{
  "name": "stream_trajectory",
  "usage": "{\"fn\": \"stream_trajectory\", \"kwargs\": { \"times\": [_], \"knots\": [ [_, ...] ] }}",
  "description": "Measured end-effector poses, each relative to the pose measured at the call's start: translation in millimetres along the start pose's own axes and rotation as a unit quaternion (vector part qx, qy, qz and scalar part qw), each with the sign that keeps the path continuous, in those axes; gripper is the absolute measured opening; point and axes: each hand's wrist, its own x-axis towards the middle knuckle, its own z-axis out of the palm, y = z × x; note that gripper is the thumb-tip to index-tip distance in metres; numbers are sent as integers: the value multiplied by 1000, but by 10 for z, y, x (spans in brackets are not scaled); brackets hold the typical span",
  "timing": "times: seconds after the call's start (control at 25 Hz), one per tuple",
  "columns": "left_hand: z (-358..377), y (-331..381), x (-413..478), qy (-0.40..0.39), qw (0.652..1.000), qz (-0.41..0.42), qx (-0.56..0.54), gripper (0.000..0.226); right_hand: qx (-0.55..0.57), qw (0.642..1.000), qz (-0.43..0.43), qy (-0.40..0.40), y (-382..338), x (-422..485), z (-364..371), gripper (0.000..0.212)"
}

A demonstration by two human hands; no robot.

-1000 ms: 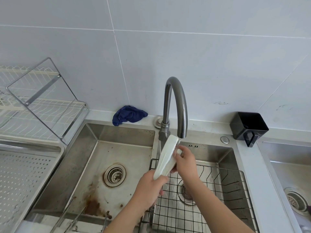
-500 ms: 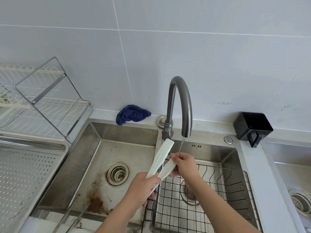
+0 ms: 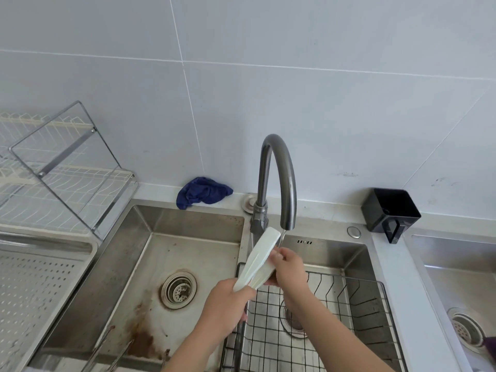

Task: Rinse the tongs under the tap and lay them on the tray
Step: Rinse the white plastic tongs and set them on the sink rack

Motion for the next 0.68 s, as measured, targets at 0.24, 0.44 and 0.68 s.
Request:
{"fn": "stream_trajectory", "kwargs": {
  "times": [0.24,0.44,0.68],
  "knots": [
    [-37,-25,31,21,999,26,9,37,7,1000,-2,3,-92,-21,19,20],
    [-119,-139,-28,35,999,24,-34,35,-35,999,-23,4,-77,-122,8,20],
    [-98,-207,-76,52,996,38,-55,12,13,999,-39,-17,-122,-233,38,29]
  ]
}}
